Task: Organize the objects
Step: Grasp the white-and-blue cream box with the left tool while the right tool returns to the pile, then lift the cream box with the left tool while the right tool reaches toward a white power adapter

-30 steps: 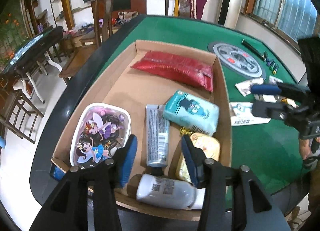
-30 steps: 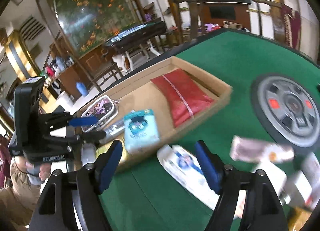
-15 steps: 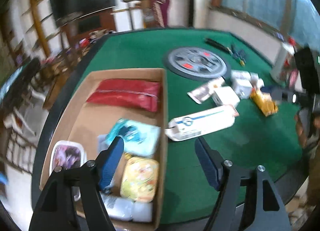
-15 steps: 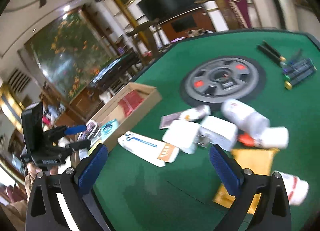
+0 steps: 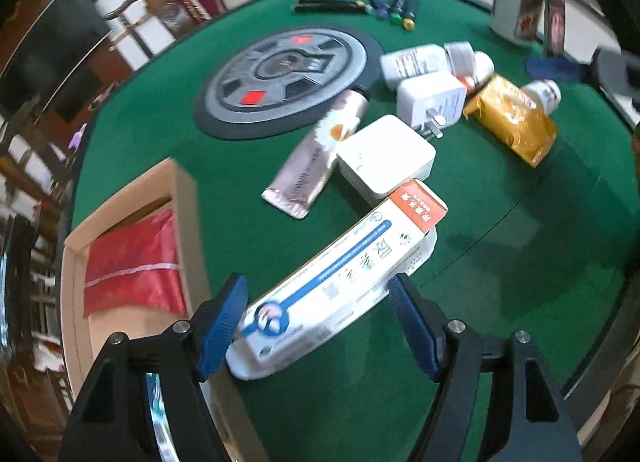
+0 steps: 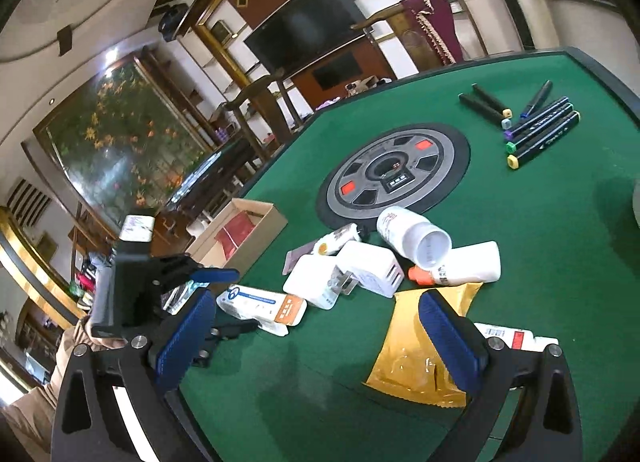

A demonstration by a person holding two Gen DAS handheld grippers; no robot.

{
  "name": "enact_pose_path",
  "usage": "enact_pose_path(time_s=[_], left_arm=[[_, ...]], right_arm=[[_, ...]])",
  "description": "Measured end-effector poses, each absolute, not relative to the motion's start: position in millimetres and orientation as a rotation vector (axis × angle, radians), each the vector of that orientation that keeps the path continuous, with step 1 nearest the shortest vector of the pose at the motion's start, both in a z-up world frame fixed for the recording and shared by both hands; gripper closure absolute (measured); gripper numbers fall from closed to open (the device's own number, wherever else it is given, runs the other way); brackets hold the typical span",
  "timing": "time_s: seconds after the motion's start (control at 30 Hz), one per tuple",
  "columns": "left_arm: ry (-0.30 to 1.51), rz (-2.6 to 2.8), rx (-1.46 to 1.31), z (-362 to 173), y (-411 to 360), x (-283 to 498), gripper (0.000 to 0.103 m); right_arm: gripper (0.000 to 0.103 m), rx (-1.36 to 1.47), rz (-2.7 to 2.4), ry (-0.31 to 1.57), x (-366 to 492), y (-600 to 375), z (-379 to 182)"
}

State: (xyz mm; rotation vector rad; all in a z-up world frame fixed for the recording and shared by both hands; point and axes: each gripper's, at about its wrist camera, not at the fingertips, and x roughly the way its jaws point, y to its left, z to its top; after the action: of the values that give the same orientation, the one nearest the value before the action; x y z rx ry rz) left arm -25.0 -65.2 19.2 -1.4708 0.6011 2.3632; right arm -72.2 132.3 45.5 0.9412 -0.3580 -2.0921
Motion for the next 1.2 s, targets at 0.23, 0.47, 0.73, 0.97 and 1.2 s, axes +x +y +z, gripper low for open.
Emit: enact_pose_path(time_s=[0.23, 0.47, 0.73, 0.97, 1.2], left_arm=[[0.628, 2.238, -1.465, 14.3, -57.8, -32.9, 0.030], [0.606, 2.185, -1.483, 15.0, -54.2, -28.1, 0.037], [0.554, 2.407, -1.504, 17.9, -38.4, 10.6, 0.065], [0.037, 2.614, -1.465, 23.0, -53.8, 31.0, 0.066], [-0.148, 2.641, -1.510, 15.1, -83.2, 29.2, 0.075]], right_arm=[[0.000, 0.929, -2.097, -0.353, -71.7, 135.5, 48.1], [0.000, 0.923, -2.115, -0.390, -73.5, 144.7, 51.6], [0.003, 0.858, -2.188, -0.459, -72.3, 169.8, 62.2], [0.016, 0.905, -2.264, -0.427, -72.5, 185.2, 58.0], [0.022, 0.965, -2.322, -0.260, -63.1, 174.8, 55.8]])
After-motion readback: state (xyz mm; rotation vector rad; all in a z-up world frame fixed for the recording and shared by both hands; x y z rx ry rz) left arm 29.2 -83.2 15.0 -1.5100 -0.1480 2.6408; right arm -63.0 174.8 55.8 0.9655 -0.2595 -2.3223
